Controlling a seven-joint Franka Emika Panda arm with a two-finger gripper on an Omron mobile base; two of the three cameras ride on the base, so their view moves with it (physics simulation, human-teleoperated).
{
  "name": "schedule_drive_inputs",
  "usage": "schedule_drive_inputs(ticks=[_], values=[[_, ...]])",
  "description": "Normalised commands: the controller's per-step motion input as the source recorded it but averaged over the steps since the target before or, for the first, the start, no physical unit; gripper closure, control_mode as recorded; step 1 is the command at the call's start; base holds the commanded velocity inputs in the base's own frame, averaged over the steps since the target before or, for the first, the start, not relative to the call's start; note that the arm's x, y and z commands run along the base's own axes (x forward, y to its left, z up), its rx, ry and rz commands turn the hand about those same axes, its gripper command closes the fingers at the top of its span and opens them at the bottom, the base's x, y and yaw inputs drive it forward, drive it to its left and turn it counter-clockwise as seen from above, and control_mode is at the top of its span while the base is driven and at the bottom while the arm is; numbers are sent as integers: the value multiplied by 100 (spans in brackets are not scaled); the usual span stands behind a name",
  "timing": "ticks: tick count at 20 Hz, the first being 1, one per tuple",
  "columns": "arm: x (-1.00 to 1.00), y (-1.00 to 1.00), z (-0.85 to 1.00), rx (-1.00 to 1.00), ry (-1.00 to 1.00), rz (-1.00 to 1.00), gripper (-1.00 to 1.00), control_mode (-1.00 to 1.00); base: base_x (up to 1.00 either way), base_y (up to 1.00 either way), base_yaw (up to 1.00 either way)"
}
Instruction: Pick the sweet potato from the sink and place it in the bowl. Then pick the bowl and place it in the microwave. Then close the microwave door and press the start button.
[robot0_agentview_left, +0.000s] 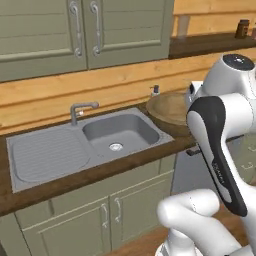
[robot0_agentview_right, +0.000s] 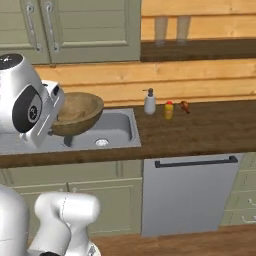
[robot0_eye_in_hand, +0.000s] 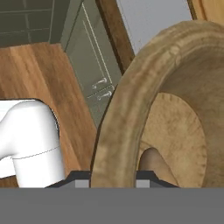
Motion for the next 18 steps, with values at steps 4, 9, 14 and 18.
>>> schedule_drive_inputs(ticks=[4,9,14,18], values=[[0,0,0,0,0,0,100,100,-10,-1,-79],[0,0,0,0,0,0,100,100,-1,0,-78],[0,0,0,0,0,0,100,100,0,0,-78],[0,0,0,0,0,0,100,100,0,0,-79]])
